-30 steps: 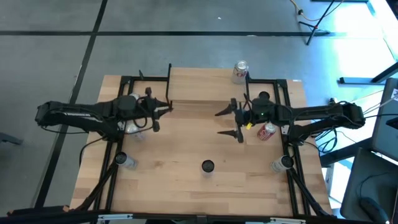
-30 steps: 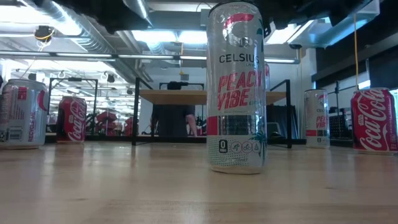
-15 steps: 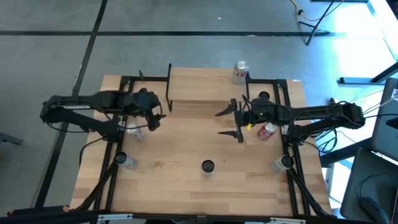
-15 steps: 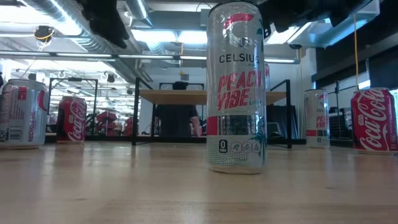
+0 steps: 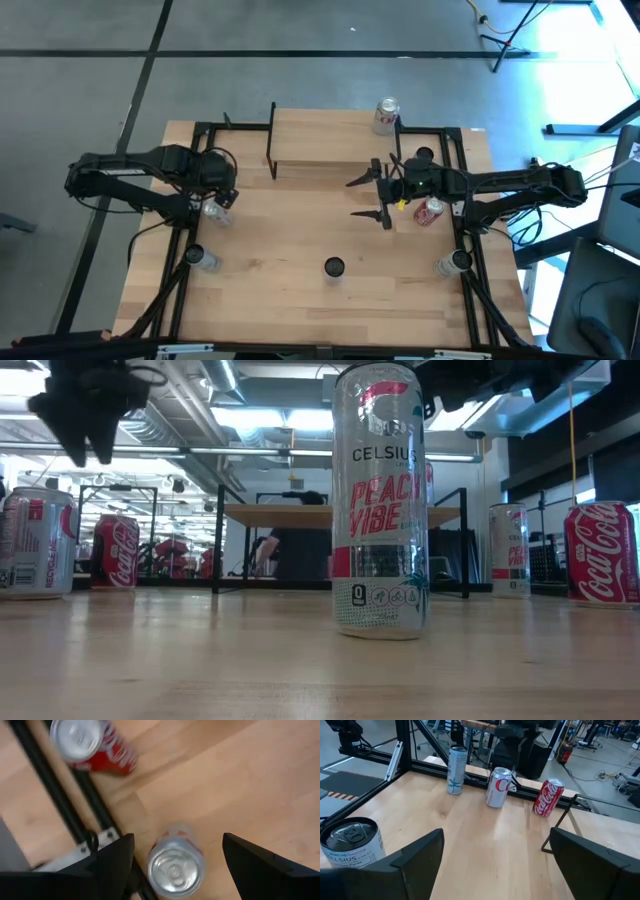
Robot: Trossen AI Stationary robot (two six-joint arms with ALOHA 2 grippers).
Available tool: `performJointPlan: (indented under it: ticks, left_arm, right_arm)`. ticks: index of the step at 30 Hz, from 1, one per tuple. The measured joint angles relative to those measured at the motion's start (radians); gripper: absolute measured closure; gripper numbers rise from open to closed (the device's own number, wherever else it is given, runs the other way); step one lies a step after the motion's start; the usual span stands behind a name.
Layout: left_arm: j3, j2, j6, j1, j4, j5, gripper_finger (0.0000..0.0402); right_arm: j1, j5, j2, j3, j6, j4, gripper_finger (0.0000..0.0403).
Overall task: Place canned beverage on shelf
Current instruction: Put the red-silver soda can on the shelf aligned with the other red-silver soda can
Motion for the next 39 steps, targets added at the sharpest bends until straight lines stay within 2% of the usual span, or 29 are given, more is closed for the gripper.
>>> performJointPlan:
  ticks: [8, 14, 25, 39]
  left_arm:
    - [-0.084, 0.000, -0.080, 0.000, -0.006, 0.111, 0.0113]
    - [-0.162, 0.001, -0.058, 0.000, 0.066, 0.201, 0.0113]
    - [-0.203, 0.007, -0.032, 0.004, 0.048, 0.193, 0.0113]
    - [-0.205, 0.006, 0.016, 0.005, 0.160, 0.239, 0.0113]
  right_arm:
    - [0.000, 0.000, 0.000, 0.000, -0.015, 0.002, 0.0054]
    - [0.000, 0.000, 0.000, 0.000, -0.015, -0.007, 0.0054]
    - [0.000, 0.000, 0.000, 0.000, -0.019, -0.006, 0.0054]
    - [0.000, 0.000, 0.000, 0.000, -0.037, -0.004, 0.0054]
